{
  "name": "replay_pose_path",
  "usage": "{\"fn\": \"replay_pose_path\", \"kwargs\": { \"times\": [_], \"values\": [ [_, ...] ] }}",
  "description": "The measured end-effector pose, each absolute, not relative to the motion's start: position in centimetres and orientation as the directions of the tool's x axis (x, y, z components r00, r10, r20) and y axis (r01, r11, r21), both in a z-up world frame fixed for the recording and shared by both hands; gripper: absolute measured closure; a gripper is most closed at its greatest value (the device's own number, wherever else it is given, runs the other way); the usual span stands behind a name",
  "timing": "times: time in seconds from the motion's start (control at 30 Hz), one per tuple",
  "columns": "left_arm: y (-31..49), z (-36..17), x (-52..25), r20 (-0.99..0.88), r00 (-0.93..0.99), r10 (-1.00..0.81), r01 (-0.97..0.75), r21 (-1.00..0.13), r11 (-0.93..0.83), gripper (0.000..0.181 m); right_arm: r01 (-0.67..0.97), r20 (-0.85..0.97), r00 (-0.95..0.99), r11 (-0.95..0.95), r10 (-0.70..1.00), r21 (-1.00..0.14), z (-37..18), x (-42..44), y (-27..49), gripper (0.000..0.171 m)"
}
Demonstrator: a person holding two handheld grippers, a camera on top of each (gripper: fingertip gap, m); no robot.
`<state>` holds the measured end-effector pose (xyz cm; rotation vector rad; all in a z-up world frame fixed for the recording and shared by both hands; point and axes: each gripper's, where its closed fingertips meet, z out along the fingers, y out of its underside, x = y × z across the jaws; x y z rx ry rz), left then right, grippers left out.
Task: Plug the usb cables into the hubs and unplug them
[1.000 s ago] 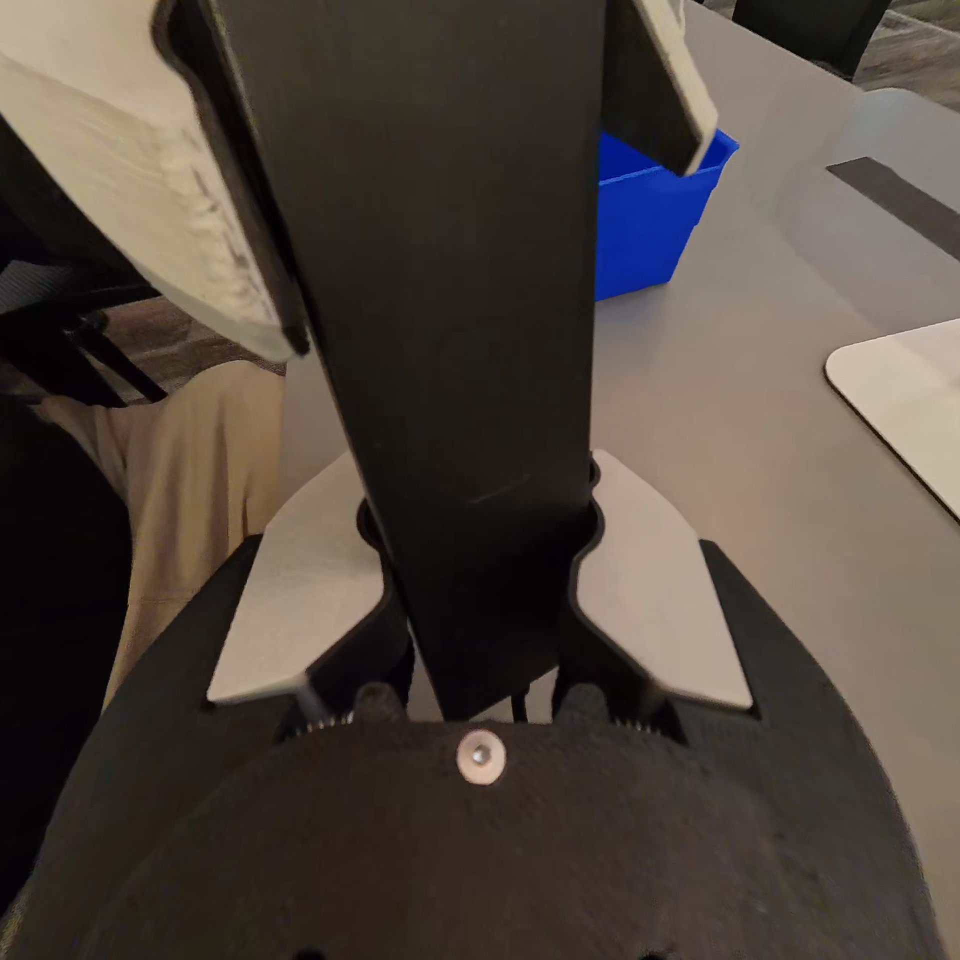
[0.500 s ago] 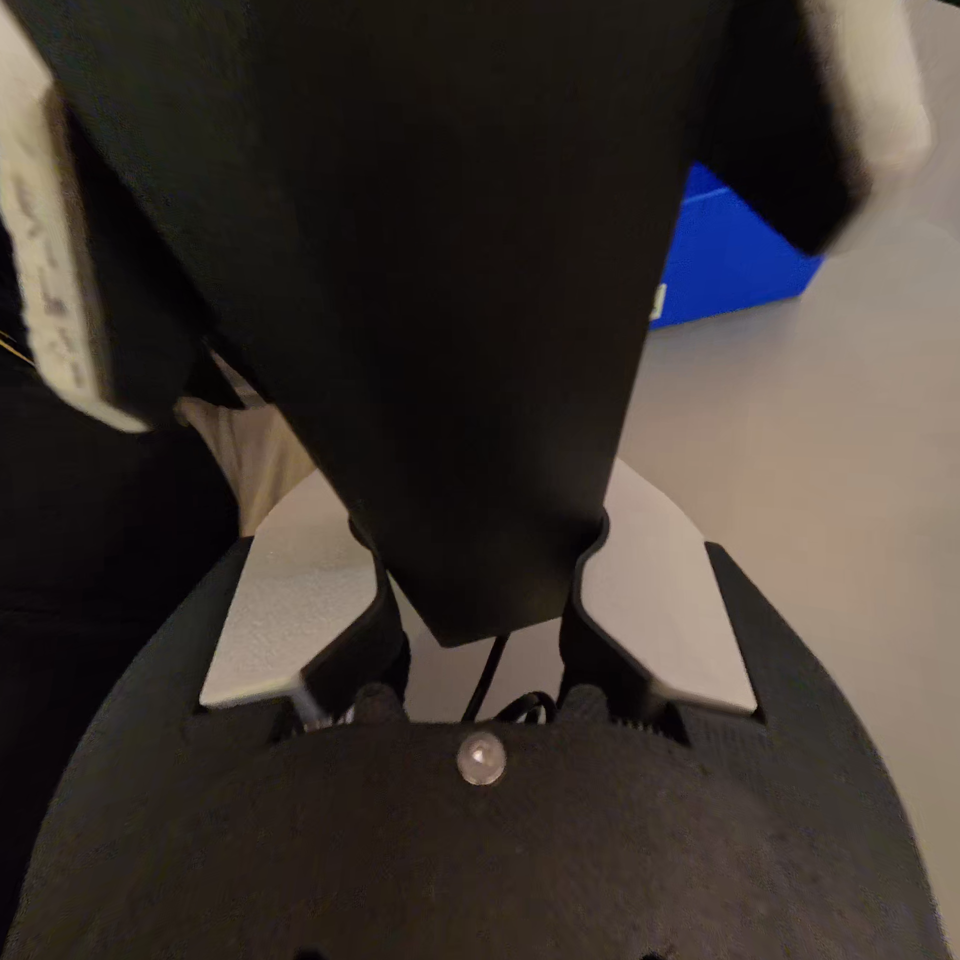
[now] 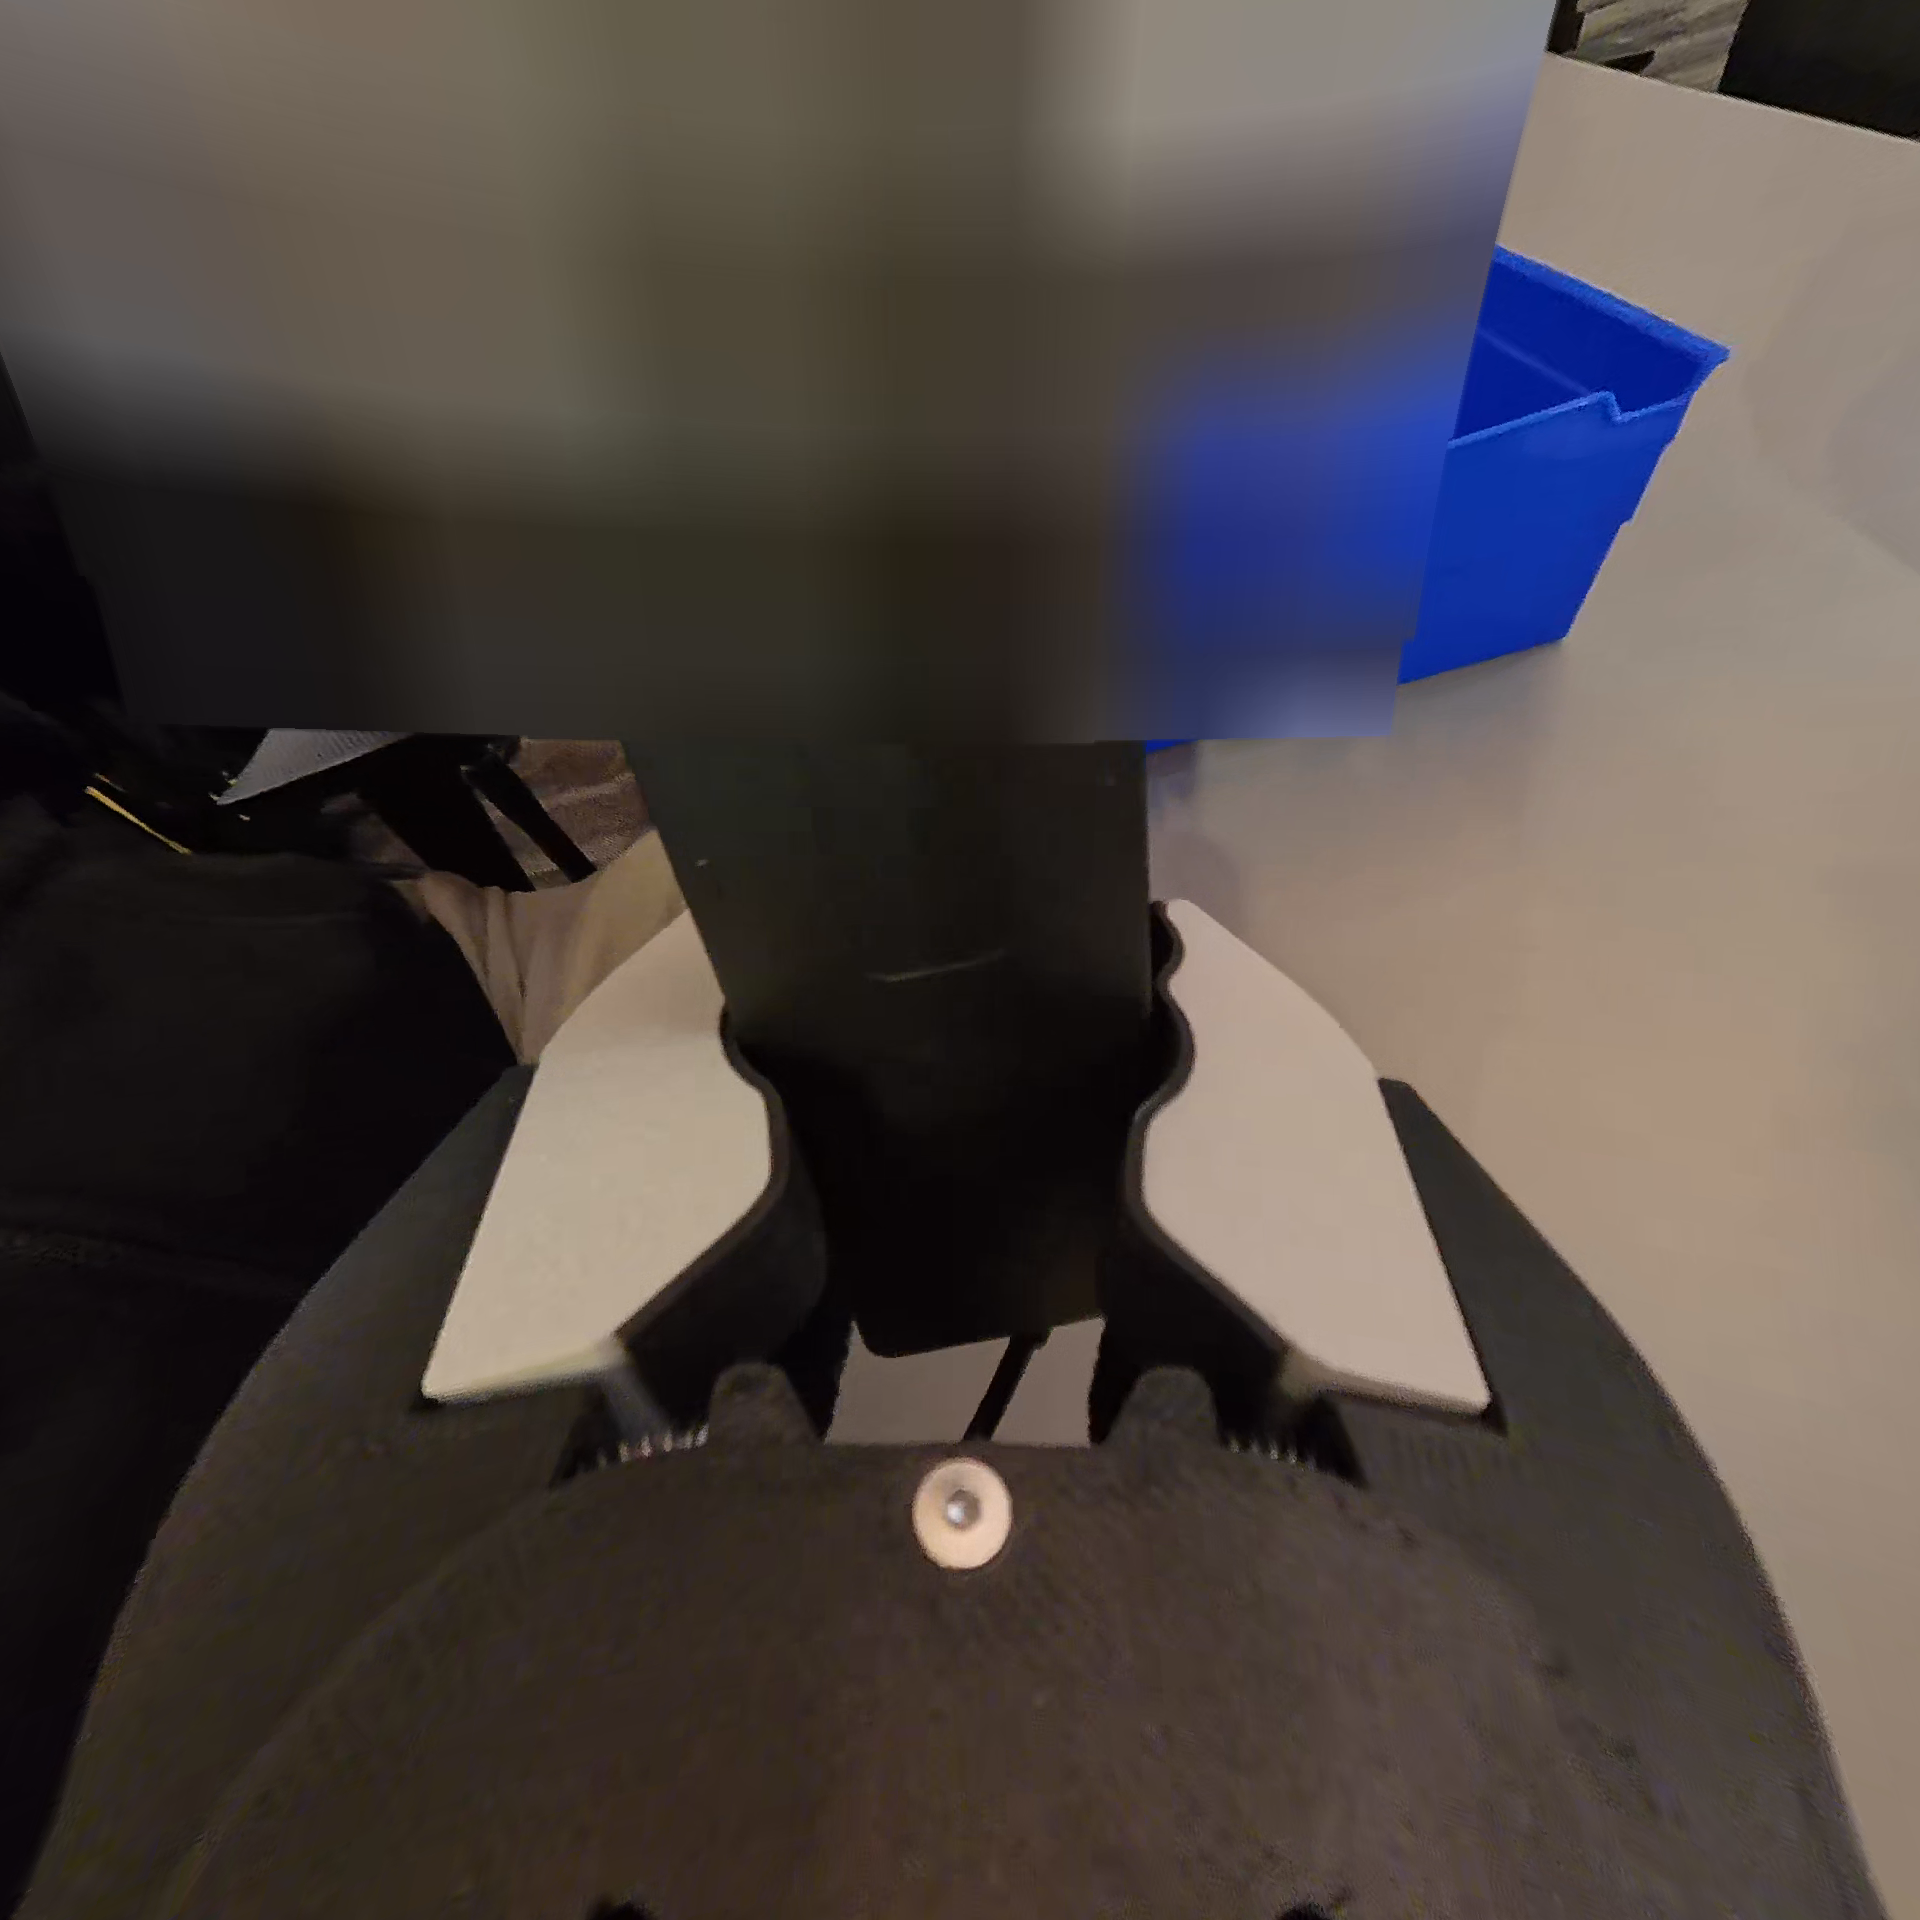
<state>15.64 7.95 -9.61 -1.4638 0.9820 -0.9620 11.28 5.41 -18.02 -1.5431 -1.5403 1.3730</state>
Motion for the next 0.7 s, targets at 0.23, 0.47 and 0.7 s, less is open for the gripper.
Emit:
{"fn": "replay_pose_path", "kwargs": {
  "times": [0.23,0.47,0.7],
  "values": [
    [9.0,-8.7,7.3,-0.19,0.534,-0.824,-0.356,-0.934,-0.016,0.11,0.366,-0.273,-0.104,-0.218,0.956,-0.905,-18.3,12.9,7.5,0.104],
    [8.8,-13.4,-8.9,-0.501,0.623,-0.601,-0.747,-0.609,-0.266,0.139,0.378,-0.261,-0.047,-0.225,0.964,-0.898,-19.2,13.8,9.0,0.104],
    [5.2,-20.9,-16.3,-0.544,0.55,-0.634,-0.833,-0.301,-0.465,0.147,0.379,-0.268,-0.029,-0.237,0.963,-0.894,-19.7,13.9,9.4,0.104]
  ]
}}
